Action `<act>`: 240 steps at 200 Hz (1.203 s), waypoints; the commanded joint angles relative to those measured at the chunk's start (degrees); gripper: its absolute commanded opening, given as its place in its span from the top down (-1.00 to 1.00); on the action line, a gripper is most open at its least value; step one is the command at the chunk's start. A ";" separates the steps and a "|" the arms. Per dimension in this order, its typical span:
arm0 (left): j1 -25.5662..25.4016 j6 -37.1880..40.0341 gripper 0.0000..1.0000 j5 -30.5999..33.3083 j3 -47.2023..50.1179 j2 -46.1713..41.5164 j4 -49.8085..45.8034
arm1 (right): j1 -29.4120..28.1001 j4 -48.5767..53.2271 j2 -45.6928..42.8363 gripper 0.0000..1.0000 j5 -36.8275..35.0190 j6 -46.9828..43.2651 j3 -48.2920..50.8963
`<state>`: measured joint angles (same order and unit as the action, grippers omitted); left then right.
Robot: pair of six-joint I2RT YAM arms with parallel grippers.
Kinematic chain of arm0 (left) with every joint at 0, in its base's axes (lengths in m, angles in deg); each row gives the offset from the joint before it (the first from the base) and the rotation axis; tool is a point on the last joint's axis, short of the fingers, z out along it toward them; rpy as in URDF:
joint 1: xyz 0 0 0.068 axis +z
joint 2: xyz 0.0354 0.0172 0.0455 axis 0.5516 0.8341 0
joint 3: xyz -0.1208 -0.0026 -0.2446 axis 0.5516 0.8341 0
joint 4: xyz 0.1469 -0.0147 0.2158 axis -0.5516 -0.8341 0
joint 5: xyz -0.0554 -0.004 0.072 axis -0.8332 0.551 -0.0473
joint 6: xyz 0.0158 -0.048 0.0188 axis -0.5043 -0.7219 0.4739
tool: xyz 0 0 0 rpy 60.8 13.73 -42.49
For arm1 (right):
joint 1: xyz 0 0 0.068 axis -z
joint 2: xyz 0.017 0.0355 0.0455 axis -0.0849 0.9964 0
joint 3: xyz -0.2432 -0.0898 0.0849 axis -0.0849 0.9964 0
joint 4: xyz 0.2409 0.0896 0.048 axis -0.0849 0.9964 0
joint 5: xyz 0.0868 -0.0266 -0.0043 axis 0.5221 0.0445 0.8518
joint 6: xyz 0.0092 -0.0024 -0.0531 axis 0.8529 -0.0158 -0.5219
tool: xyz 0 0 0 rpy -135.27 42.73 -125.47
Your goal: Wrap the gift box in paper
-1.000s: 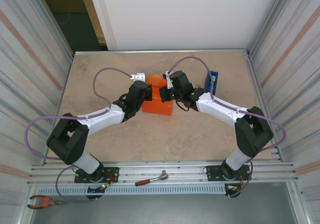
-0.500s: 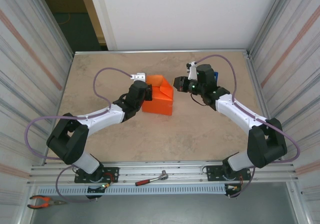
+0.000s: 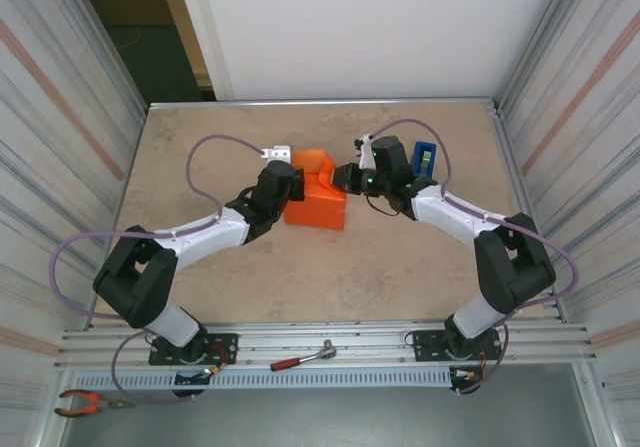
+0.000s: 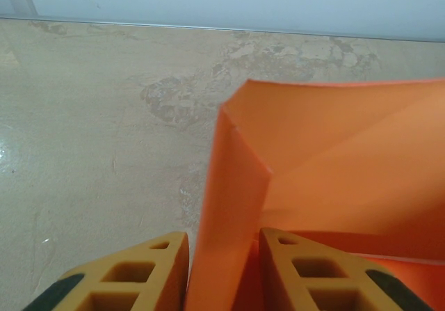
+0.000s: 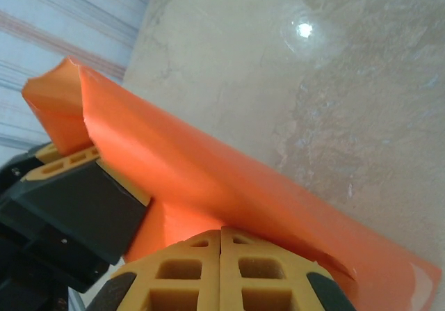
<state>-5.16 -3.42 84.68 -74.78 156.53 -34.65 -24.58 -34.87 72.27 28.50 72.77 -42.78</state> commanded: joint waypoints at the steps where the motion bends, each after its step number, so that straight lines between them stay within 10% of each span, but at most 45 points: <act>1: -0.48 -0.02 0.34 -1.21 -0.44 0.77 -2.83 | -0.94 1.22 2.26 1.00 -0.43 -0.68 -2.32; 97: -0.16 -0.87 0.33 -2.46 -1.88 -0.88 -4.77 | -7.70 12.49 4.15 1.00 -13.18 -12.56 -1.09; 175: 11.98 -8.38 -0.14 -28.79 -9.35 -9.74 -18.76 | -9.63 11.09 6.11 1.00 -14.83 -11.37 1.00; 240: 20.61 -10.39 0.68 -39.00 -8.44 -6.62 -18.43 | -9.46 10.90 5.74 1.00 -13.03 -9.83 1.87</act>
<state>13.49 -12.77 51.74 -83.96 148.44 -52.33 -32.41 -33.84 74.11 12.13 60.75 -44.88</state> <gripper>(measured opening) 0.220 0.063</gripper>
